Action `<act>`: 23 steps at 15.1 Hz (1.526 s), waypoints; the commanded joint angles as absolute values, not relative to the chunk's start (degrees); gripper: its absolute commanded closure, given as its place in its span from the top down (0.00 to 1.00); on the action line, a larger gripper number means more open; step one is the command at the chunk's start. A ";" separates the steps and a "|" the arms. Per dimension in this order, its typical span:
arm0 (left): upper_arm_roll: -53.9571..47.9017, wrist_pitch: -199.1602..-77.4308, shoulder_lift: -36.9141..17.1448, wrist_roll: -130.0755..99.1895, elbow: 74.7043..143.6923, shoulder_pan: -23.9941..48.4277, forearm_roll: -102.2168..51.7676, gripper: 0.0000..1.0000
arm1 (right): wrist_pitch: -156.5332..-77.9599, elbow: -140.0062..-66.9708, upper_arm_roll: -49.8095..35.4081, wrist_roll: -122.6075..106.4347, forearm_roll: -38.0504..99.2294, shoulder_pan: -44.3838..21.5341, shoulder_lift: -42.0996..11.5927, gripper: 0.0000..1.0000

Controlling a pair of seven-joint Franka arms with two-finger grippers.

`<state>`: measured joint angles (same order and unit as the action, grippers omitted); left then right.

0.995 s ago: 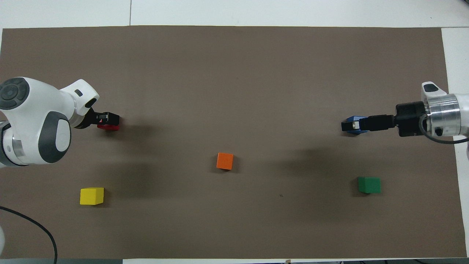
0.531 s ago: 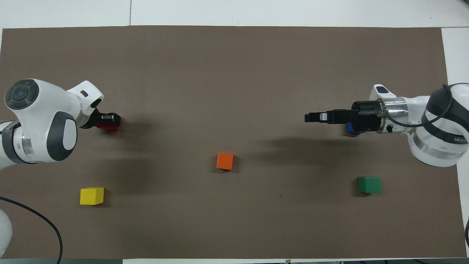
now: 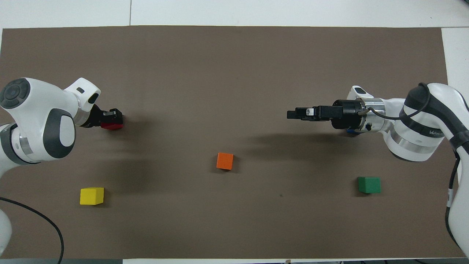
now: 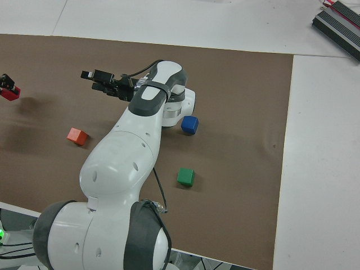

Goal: Transfer red block to right arm and stack on blue block
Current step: 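Lift the red cube with the left gripper while the right gripper moves toward it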

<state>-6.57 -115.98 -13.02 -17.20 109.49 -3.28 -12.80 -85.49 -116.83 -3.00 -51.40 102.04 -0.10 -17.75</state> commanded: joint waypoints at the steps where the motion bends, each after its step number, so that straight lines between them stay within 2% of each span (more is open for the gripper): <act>1: -6.42 -102.18 -8.80 -25.38 104.26 -2.72 -18.17 0.00 | -81.50 -116.63 -3.86 -51.86 106.77 -1.13 -19.07 1.00; 3: -6.94 -95.21 -5.73 -34.84 102.66 -2.64 -24.05 0.00 | -75.87 -116.54 -3.78 -51.68 110.30 -2.02 -22.14 1.00; 7: -8.44 -93.61 0.69 -55.68 103.45 0.86 -31.80 0.00 | -70.06 -116.54 -3.96 -51.15 112.40 -3.51 -25.92 1.00; 10: -8.44 -95.79 2.11 -70.61 104.41 2.20 -41.79 0.00 | -64.17 -116.19 -4.75 -47.39 118.37 -5.71 -29.26 1.00; 15: -8.53 -103.16 3.43 -83.35 107.84 6.23 -49.74 0.00 | -61.35 -116.28 -6.68 -43.69 125.05 -7.29 -31.02 1.00; 18: -8.61 -110.02 3.25 -94.72 107.84 12.29 -49.83 0.00 | -61.26 -116.28 -6.86 -41.40 126.21 -8.34 -31.03 1.00; 23: -8.96 -114.67 4.57 -102.38 107.49 15.19 -49.83 0.00 | -62.49 -116.02 -6.86 -41.22 128.50 -10.55 -31.46 1.00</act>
<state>-9.71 -111.38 2.35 -100.28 105.82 13.49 -48.44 -62.16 -116.95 -6.67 -42.34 127.32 -10.50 -30.62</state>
